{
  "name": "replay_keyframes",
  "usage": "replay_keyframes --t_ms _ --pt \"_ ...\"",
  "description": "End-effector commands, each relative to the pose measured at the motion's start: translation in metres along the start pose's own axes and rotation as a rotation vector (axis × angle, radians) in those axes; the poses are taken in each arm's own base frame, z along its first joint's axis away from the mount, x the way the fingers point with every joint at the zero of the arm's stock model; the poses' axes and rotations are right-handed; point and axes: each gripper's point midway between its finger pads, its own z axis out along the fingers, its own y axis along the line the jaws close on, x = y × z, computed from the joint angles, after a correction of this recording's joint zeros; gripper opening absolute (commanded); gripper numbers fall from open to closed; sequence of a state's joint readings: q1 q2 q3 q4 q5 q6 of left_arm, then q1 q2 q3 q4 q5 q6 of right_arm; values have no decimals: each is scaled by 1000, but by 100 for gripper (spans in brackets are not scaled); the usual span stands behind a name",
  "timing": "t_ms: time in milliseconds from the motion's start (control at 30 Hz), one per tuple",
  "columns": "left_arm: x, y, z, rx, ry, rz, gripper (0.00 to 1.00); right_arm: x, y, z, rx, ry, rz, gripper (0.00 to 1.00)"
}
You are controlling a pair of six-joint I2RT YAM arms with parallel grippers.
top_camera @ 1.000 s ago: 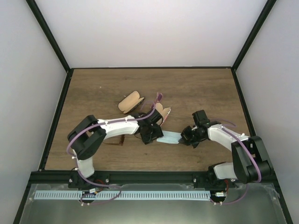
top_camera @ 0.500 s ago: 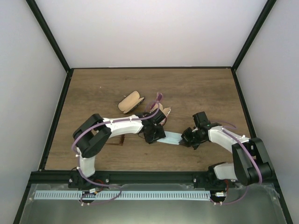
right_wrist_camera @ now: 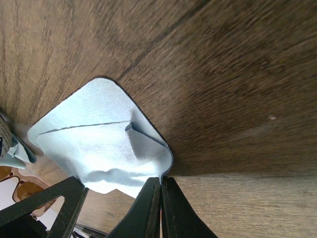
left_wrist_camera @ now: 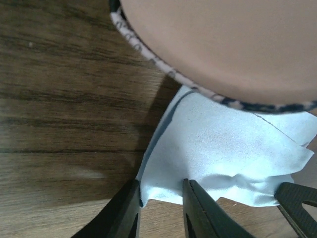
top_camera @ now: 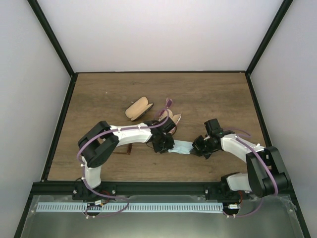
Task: Organize the sunglasses
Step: Pick up the glasses cleaning cloth from the center of the board.
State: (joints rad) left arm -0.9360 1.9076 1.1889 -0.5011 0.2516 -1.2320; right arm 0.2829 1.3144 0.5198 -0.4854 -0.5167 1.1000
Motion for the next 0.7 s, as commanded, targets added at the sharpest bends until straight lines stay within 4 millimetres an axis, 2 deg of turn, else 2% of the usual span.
replay_keyframes --t_ms 0,267,400,533,667 --pt "8 14 10 -37 30 -12 24 1 -1 -3 -8 -1 4 1" --pt "7 14 3 -42 10 -11 5 2 0 -5 -13 -3 5 1" --pt "5 11 -1 -36 0 -2 4 0 4 -8 -17 -13 -3 1" --pt "0 -3 -17 -10 -39 31 4 -8 19 -25 -17 -80 -46 1" --pt "-8 -27 -45 31 -96 77 4 -11 45 -51 -53 -138 -115 1"
